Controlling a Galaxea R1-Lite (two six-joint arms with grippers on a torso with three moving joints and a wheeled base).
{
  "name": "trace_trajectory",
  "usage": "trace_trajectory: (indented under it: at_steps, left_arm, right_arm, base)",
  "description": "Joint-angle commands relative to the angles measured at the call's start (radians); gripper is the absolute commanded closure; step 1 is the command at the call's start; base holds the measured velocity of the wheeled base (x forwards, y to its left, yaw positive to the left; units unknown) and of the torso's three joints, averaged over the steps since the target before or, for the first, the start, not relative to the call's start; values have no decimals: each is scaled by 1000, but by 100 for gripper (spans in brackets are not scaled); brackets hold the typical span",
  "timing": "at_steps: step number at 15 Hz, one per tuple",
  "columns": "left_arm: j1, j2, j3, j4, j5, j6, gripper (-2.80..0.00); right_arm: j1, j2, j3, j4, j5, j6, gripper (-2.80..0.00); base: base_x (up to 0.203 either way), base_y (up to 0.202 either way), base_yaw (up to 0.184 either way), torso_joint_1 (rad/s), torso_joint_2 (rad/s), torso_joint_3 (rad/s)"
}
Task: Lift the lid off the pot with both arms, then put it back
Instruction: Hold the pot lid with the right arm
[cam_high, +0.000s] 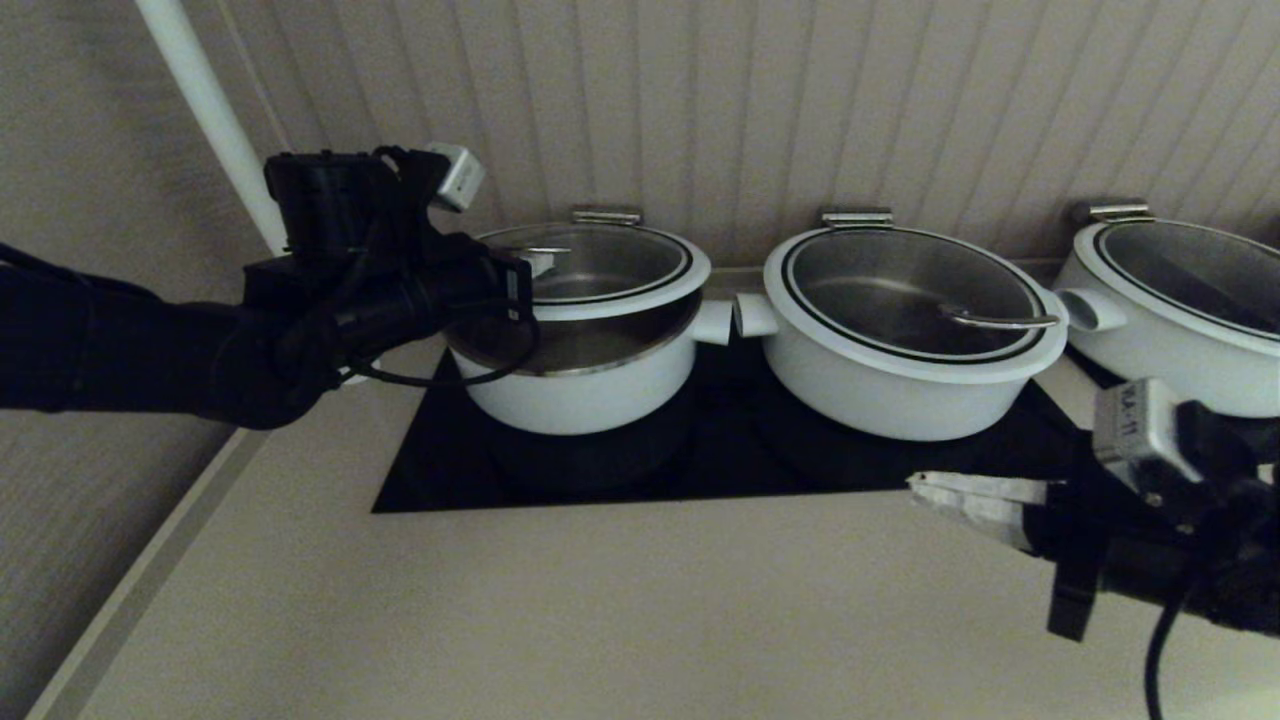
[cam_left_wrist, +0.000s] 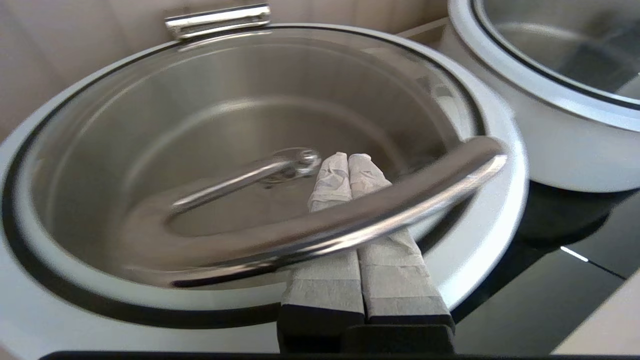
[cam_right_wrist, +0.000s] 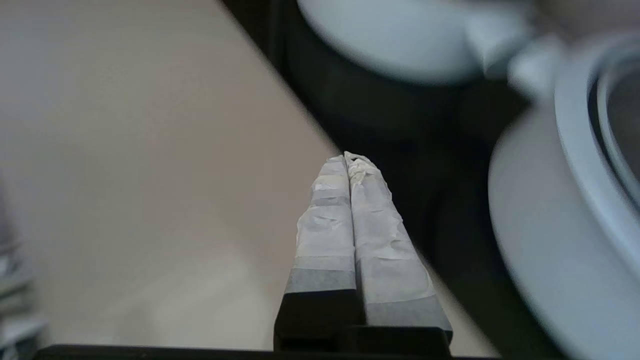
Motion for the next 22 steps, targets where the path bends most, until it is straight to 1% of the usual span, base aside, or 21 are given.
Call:
trace_trajectory:
  at_steps: [1,4,7,9,12,14,16,20,22]
  left_arm:
    - [16,8,-9,-4,-1,0,0]
    - [20,12,-10,-4,-1,-1,0]
    - [20,16,-11,-4,-1,-1,0]
    - [20,21,-13,-4,0,-1,0]
    - [20,22,-11,-4,0,-1,0]
    - [20,22,-11,-4,0,-1,0]
    - [22,22,-11,-4,1,-1,0]
    - [28,23,-13,-4,1,-1,0]
    - [31,26,-13,-4,1,-1,0]
  right_arm:
    - [61,168,-17,-168,4,17,0]
    - [102,273,-57,-310,4,26,0]
    - [144,346,-84,-418,4,27,0]
    - [159,362,-105,-431,4,27,0]
    - [159,369,-125,-433,4,36,0]
    - [159,379,-149,-460,1,101,0]
    - [159,392,-156,-497,-4,150,0]
    - [159,436,-191,-514,-4,196,0]
    - [159,488,-223,-557,-4,216,0]
  base:
    - [0,0,0,0,0,0]
    - [0,0,0,0,0,0]
    - [0,0,0,0,0,0]
    - [0,0,0,0,0,0]
    - [0,0,0,0,0,0]
    - [0,0,0,0,0,0]
    - [0,0,0,0,0,0]
    - [0,0,0,0,0,0]
    - [0,0,0,0,0,0]
